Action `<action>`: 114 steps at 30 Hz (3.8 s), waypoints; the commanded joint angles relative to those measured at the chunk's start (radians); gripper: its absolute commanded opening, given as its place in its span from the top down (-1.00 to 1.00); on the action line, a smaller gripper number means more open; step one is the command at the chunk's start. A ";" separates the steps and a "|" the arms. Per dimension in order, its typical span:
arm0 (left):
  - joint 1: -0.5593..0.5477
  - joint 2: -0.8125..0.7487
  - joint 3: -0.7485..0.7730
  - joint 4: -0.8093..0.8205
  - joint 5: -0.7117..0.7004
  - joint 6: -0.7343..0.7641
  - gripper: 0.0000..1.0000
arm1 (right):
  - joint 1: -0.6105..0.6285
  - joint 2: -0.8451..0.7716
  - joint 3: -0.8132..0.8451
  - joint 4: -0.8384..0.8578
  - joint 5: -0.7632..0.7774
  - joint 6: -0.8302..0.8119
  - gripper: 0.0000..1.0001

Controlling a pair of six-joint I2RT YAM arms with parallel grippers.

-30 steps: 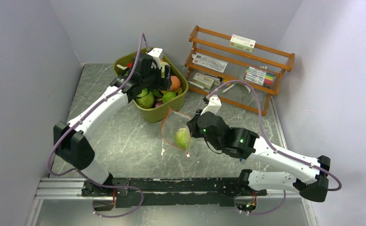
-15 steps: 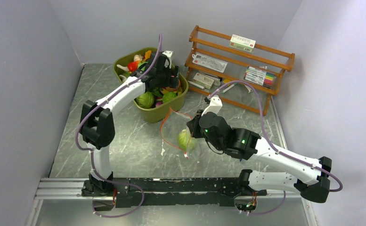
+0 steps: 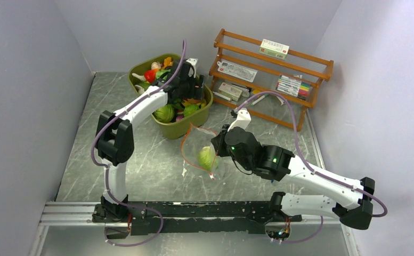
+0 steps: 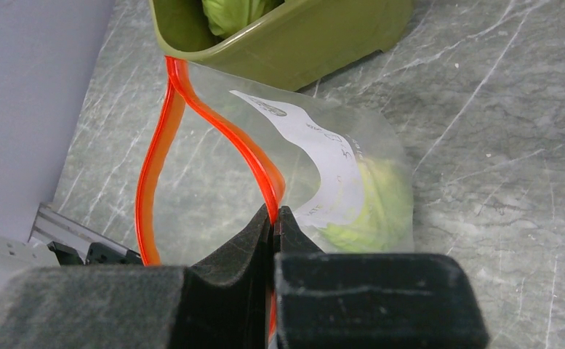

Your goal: Place the food in the zip-top bag and seal the zipper

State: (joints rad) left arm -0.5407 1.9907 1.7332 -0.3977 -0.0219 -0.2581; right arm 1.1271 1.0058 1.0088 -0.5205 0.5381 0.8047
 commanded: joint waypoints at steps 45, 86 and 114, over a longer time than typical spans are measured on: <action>0.003 -0.661 -0.376 0.073 0.290 -0.086 0.08 | -0.003 0.035 -0.013 0.049 -0.005 0.037 1.00; -0.003 -1.099 -0.842 0.093 0.620 -0.300 -0.05 | -0.003 0.052 0.034 0.109 -0.050 0.067 1.00; -0.004 -1.055 -0.785 0.016 0.593 -0.243 -0.56 | -0.003 0.044 0.017 0.117 -0.049 0.072 1.00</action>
State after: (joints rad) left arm -0.5404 0.9360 0.8944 -0.3595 0.5850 -0.5224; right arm 1.1271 1.0637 1.0206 -0.4377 0.4786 0.8757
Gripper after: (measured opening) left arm 0.765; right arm 0.007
